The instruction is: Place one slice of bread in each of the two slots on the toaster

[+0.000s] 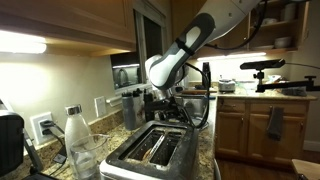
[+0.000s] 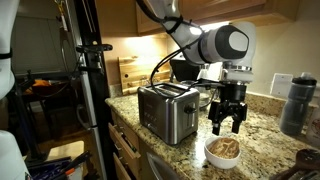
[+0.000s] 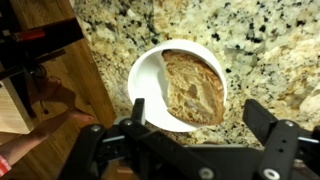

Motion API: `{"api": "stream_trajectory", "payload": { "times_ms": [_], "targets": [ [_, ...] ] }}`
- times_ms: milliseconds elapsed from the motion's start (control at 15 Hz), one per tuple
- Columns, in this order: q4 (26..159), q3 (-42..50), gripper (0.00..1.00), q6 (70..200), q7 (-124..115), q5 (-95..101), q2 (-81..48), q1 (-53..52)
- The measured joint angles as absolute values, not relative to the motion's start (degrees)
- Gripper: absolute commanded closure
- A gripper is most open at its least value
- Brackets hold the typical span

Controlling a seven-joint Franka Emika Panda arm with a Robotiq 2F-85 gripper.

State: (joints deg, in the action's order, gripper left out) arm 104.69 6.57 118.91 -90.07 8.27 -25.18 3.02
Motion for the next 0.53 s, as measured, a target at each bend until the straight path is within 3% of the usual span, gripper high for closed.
{"api": "stream_trajectory", "payload": {
  "times_ms": [533],
  "targets": [
    [102.1, 7.2, 0.0, 118.9, -90.1, 7.8, -27.9, 3.0]
  ]
}}
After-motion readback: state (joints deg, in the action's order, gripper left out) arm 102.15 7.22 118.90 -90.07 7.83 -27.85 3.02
